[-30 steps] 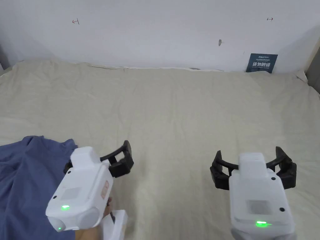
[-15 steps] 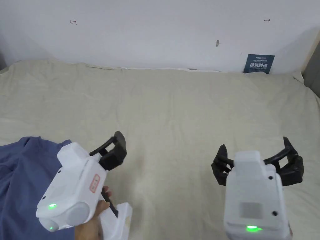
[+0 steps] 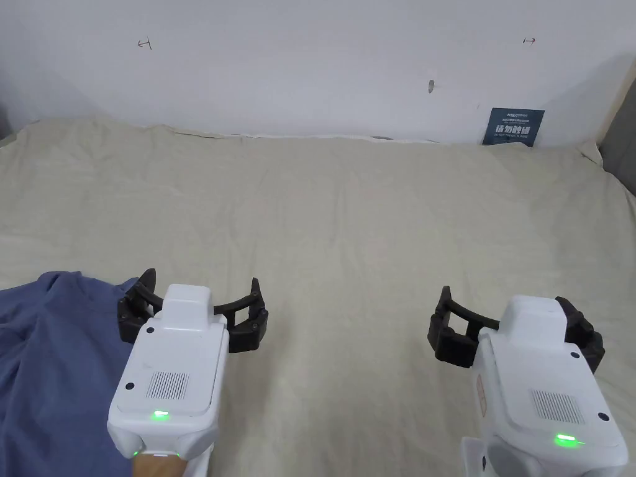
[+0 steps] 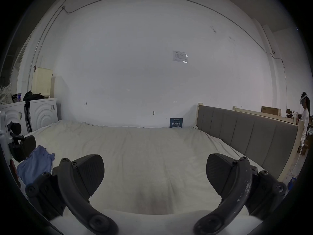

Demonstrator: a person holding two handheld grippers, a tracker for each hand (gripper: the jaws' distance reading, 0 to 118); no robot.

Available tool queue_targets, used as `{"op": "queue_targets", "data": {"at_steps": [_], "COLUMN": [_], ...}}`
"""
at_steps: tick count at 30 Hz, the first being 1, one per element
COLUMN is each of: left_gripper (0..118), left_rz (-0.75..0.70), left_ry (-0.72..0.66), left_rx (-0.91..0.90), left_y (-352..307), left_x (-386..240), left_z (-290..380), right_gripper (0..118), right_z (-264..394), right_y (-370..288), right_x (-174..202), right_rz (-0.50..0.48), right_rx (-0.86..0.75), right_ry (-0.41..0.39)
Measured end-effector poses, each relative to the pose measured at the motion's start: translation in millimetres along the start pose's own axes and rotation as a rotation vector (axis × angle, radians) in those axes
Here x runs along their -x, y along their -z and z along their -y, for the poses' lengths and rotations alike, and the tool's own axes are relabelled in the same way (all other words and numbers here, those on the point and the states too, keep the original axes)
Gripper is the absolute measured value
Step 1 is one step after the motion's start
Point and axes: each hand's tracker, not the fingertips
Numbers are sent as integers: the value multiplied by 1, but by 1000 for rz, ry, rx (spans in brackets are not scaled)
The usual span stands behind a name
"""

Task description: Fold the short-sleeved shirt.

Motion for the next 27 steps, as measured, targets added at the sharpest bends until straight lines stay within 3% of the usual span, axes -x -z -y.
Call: {"op": "queue_targets", "data": {"at_steps": [27], "left_gripper": [118], "left_rz": [-10], "left_ry": [9], "left_rx": [12], "left_y": [-4], "left_x": [0], "left_z": [-3], "right_gripper": [118], "right_z": [-4], "right_y": [-6], "right_x": [2], "right_rz": [-6], "right_rx": [2], "right_ry": [-23]}}
